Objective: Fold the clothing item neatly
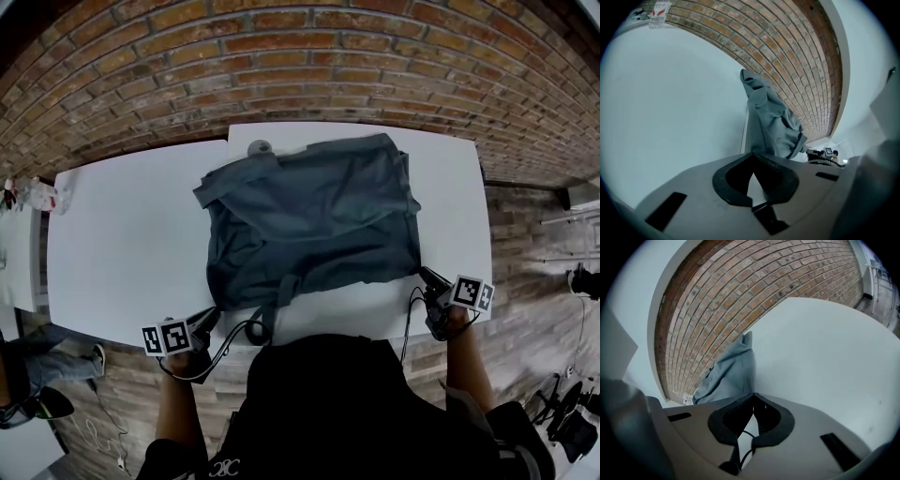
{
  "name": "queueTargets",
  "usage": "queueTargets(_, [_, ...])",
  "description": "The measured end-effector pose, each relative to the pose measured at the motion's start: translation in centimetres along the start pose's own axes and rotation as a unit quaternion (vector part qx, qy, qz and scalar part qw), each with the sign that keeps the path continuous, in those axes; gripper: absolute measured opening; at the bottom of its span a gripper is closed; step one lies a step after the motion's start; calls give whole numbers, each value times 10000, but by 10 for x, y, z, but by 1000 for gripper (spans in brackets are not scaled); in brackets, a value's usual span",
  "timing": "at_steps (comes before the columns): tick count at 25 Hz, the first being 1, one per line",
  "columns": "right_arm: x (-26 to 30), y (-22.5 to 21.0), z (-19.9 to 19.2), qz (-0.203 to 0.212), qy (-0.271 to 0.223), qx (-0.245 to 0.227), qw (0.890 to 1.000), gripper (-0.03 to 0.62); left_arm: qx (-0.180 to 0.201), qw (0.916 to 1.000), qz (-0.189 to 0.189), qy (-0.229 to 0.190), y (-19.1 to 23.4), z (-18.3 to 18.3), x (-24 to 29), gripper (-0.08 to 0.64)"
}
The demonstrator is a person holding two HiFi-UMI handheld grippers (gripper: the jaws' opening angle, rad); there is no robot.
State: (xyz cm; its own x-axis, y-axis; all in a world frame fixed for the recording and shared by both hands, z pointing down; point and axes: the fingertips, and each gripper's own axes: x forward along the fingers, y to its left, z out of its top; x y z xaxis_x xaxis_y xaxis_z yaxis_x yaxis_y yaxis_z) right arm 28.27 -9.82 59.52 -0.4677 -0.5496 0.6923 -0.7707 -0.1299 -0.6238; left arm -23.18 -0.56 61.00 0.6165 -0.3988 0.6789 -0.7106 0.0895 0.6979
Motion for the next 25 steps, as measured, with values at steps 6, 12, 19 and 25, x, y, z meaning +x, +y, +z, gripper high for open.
queueTargets(6, [-19, -1, -36, 0, 231, 343, 9991, 5, 70, 9998, 125, -149, -5, -3, -24, 2])
queueTargets(12, [-31, -7, -103, -154, 1490, 36, 9887, 6, -265, 9983, 67, 518, 22, -61, -19, 2])
queueTargets(19, [-42, -6, -28, -841, 727, -1370, 9843, 11, 164, 9964, 719, -411, 49, -13, -77, 58])
queueTargets(25, [36, 93, 47, -334, -121, -2696, 9623, 11, 1660, 9791, 430, -1092, -30, 97, -20, 58])
